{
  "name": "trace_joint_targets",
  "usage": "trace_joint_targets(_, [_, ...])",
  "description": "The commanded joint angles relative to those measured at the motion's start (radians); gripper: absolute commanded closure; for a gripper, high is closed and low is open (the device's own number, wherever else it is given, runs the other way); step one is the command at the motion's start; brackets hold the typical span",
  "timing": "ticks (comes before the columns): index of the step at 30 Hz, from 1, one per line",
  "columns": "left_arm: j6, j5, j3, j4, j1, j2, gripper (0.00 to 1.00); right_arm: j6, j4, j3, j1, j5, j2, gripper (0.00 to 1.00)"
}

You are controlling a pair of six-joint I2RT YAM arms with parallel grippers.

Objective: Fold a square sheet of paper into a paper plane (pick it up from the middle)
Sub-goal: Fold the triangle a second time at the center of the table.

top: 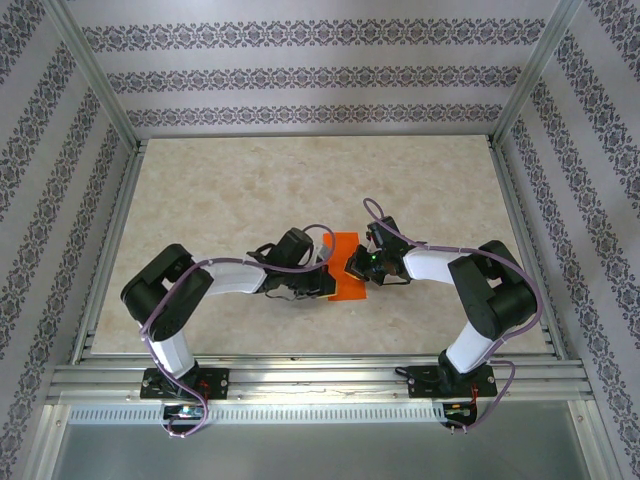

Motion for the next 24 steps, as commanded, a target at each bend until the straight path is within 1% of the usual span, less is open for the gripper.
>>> trace_joint_targets(1, [-0.009,-0.052,0.04,0.007,-0.006,0.015,1.0,-0.007,-0.069,-0.028,-0.012,0.05,0.029,1.0])
trace_joint_targets(5, [-0.01,-0.008,0.114,-0.04,0.004,0.118,1.0,-0.007,-0.067,-0.03,-0.012,0.046,0.028,1.0])
trace_joint_targets(7, [-0.018,0.018,0.117,-0.019,0.002,0.155,1.0,-0.007,-0.065,-0.031,-0.012,0.044,0.027,1.0])
trace_joint_targets(9, [-0.011,0.012,0.105,-0.037,0.002,0.175,1.0,-0.008,-0.065,-0.031,-0.011,0.043,0.024,1.0])
trace_joint_targets(13, [0.0,-0.025,0.048,-0.056,0.002,0.176,1.0,-0.008,-0.061,-0.032,-0.012,0.041,0.021,1.0])
trace_joint_targets(16, [0.0,-0.026,0.006,-0.047,0.003,0.169,1.0,-0.01,-0.055,-0.025,-0.014,0.029,0.017,1.0])
trace_joint_targets(21, [0.023,-0.03,-0.005,-0.059,0.002,0.166,1.0,-0.029,-0.023,-0.02,-0.01,-0.002,-0.052,1.0])
trace_joint_targets(24, [0.03,-0.027,0.003,-0.057,0.003,0.168,1.0,-0.039,0.003,-0.016,-0.012,-0.067,-0.07,1.0])
